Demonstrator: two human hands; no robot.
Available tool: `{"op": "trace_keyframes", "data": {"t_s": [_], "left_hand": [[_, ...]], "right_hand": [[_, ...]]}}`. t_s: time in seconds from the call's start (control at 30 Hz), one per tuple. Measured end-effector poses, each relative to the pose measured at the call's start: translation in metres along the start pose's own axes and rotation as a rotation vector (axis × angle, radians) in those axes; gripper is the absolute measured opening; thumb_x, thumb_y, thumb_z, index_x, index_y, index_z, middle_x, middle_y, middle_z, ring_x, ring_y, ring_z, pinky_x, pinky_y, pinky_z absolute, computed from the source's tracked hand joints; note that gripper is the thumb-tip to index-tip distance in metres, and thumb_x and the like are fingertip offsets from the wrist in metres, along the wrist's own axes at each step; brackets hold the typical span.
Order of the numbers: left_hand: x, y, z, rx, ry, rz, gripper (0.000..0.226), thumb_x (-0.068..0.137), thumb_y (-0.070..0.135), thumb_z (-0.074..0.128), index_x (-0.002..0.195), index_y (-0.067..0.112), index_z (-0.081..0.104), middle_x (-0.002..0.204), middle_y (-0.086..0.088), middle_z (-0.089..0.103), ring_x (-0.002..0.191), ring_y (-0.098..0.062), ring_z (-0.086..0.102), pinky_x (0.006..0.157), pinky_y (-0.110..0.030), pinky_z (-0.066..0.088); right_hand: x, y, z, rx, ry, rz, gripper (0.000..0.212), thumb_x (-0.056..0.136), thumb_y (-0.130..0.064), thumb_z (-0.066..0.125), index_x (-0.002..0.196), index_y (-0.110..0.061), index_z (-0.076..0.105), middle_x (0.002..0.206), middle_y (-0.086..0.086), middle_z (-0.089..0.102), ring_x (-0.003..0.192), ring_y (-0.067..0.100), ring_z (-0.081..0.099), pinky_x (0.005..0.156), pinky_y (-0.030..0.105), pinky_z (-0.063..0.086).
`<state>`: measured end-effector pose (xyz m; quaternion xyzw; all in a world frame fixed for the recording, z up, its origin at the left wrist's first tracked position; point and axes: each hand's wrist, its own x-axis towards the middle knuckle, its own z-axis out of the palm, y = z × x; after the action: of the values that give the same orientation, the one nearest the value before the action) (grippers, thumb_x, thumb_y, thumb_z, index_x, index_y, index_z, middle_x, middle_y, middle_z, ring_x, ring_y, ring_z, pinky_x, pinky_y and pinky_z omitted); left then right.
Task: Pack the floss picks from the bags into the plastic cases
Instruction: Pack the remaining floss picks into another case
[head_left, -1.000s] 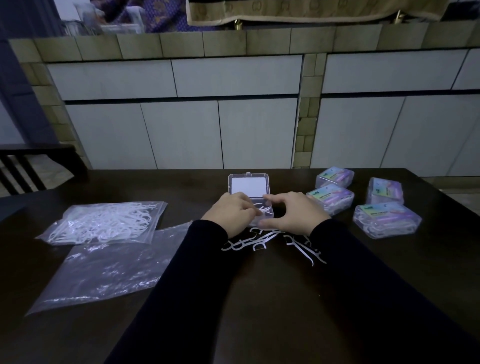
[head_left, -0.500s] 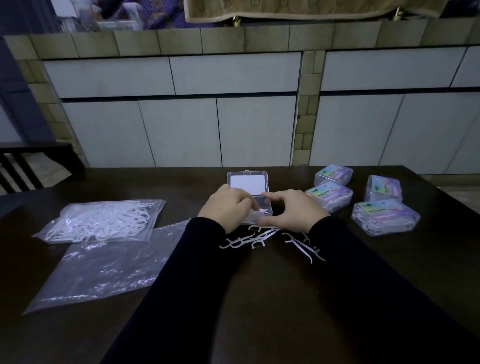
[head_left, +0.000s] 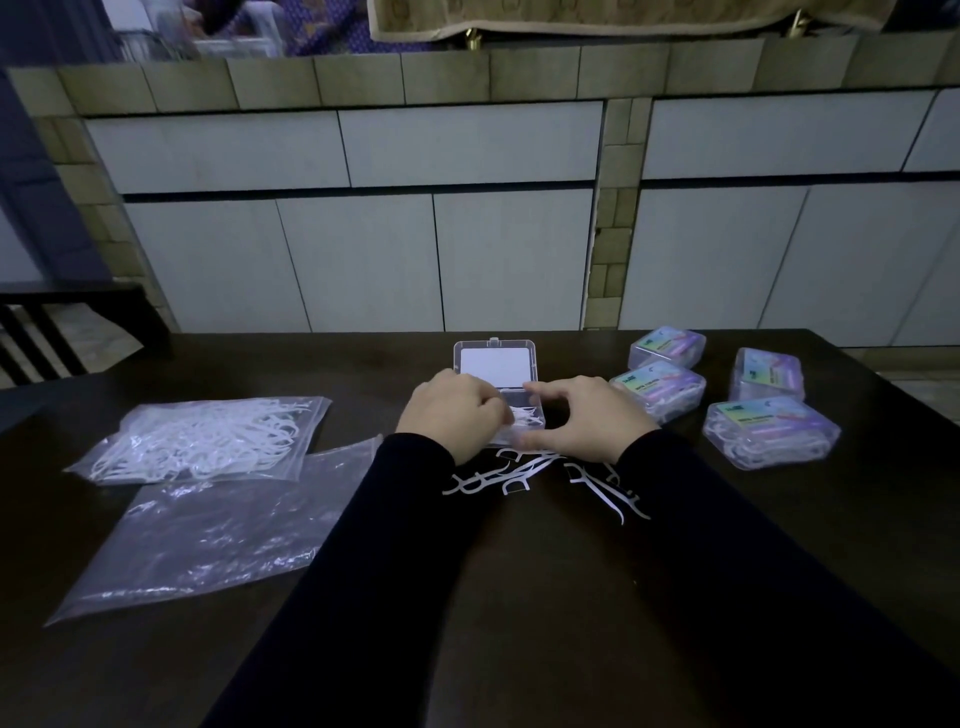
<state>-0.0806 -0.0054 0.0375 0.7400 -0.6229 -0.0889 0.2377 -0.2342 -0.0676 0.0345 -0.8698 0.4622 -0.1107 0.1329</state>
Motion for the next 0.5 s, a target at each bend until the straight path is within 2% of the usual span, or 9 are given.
{"op": "trace_keyframes", "data": {"t_s": [0.1,0.17,0.27,0.37,0.5], "left_hand": [[-0.002,0.004,0.001,-0.023,0.046,0.130,0.039,0.088,0.018,0.039,0.104,0.028,0.073,0.110,0.004,0.062,0.108,-0.016,0.045,0.097,-0.034,0.039],[-0.002,0.006,0.004,-0.043,-0.050,0.176,0.041,0.089,0.017,0.038,0.110,0.028,0.072,0.120,0.006,0.059,0.111,-0.016,0.041,0.100,-0.035,0.035],[-0.002,0.010,0.007,0.002,-0.115,0.172,0.040,0.093,0.016,0.039,0.112,0.030,0.070,0.117,0.002,0.054,0.111,-0.018,0.039,0.099,-0.037,0.034],[-0.001,0.005,0.004,0.014,-0.076,0.171,0.037,0.092,0.019,0.040,0.103,0.033,0.073,0.112,0.004,0.056,0.108,-0.016,0.041,0.097,-0.037,0.036],[0.000,-0.009,0.002,-0.084,-0.014,0.133,0.017,0.078,0.046,0.053,0.068,0.045,0.068,0.092,0.010,0.066,0.097,-0.013,0.053,0.084,-0.034,0.046]], "right_hand": [[-0.001,0.001,0.000,-0.005,0.014,-0.011,0.072,0.082,-0.058,0.064,0.145,-0.034,0.039,0.141,-0.006,0.052,0.130,0.018,0.044,0.111,0.042,0.028],[0.000,0.001,0.001,-0.006,0.022,-0.016,0.069,0.083,-0.058,0.063,0.144,-0.035,0.041,0.140,-0.006,0.053,0.129,0.017,0.046,0.111,0.042,0.029],[0.000,0.002,0.001,-0.006,0.019,-0.011,0.068,0.084,-0.058,0.061,0.144,-0.034,0.041,0.138,-0.006,0.054,0.128,0.017,0.046,0.111,0.043,0.028],[0.001,0.001,0.001,0.006,0.013,-0.002,0.070,0.082,-0.060,0.062,0.144,-0.035,0.040,0.140,-0.006,0.053,0.129,0.017,0.045,0.112,0.045,0.028],[0.000,0.001,0.001,0.011,0.013,0.009,0.073,0.081,-0.060,0.063,0.145,-0.035,0.038,0.142,-0.006,0.051,0.131,0.018,0.043,0.113,0.044,0.028]]}}
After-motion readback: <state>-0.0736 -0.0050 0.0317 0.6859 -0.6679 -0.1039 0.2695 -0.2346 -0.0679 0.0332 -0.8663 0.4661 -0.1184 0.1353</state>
